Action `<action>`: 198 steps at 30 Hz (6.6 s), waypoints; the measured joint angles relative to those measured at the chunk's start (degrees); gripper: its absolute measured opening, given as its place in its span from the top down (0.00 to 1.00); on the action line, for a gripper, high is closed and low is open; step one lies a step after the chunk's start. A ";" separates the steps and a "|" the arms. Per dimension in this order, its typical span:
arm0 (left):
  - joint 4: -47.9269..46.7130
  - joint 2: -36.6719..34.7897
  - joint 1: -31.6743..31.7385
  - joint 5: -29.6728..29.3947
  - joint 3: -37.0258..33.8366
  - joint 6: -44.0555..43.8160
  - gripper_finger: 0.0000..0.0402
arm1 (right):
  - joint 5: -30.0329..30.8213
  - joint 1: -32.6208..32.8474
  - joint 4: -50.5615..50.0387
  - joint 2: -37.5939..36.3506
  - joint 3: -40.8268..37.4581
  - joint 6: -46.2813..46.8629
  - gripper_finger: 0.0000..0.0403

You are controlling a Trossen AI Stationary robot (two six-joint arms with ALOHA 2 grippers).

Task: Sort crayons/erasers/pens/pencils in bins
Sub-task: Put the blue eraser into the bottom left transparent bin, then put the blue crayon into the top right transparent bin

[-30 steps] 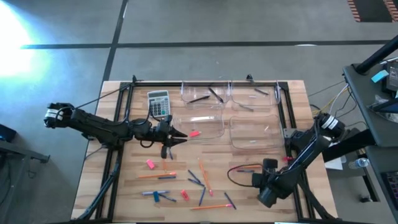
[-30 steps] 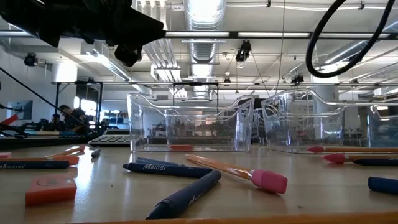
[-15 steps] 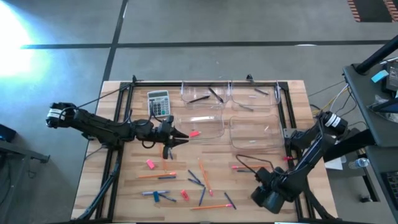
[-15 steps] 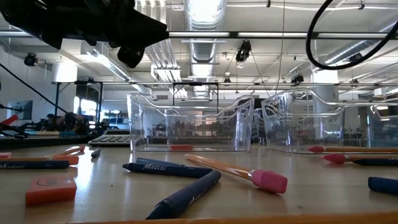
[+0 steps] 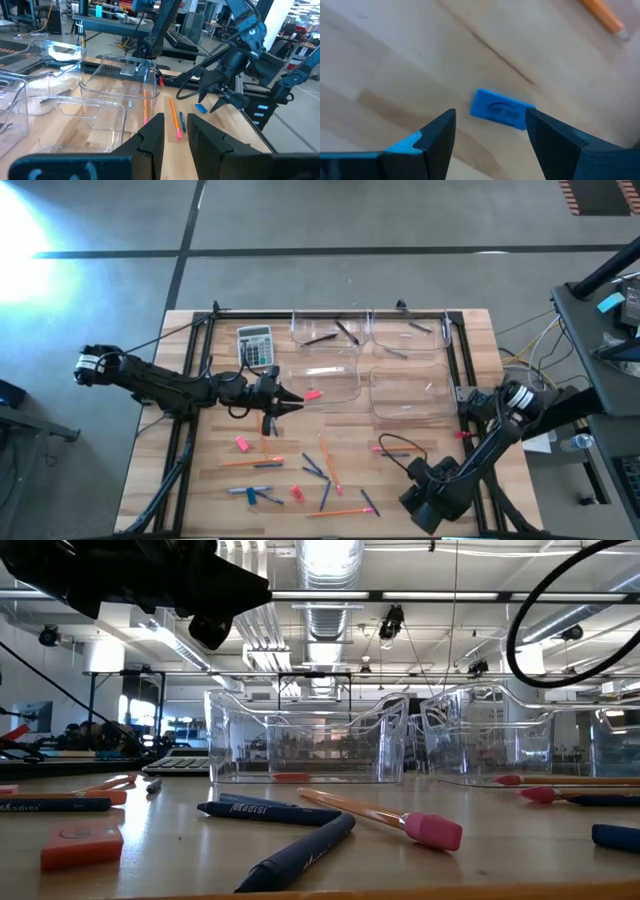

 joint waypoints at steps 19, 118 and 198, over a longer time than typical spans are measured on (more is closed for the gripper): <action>-0.05 0.06 0.02 -0.04 -0.09 0.00 0.83 | -1.74 0.24 1.91 2.03 -2.66 5.68 0.54; 0.43 -1.14 -0.04 6.52 0.33 -0.18 0.83 | 26.47 -18.22 24.45 -31.54 -6.42 -70.20 0.63; 1.54 -1.01 -0.17 6.50 0.00 -0.17 0.83 | 21.62 -6.12 44.08 -27.87 -35.23 -52.75 0.69</action>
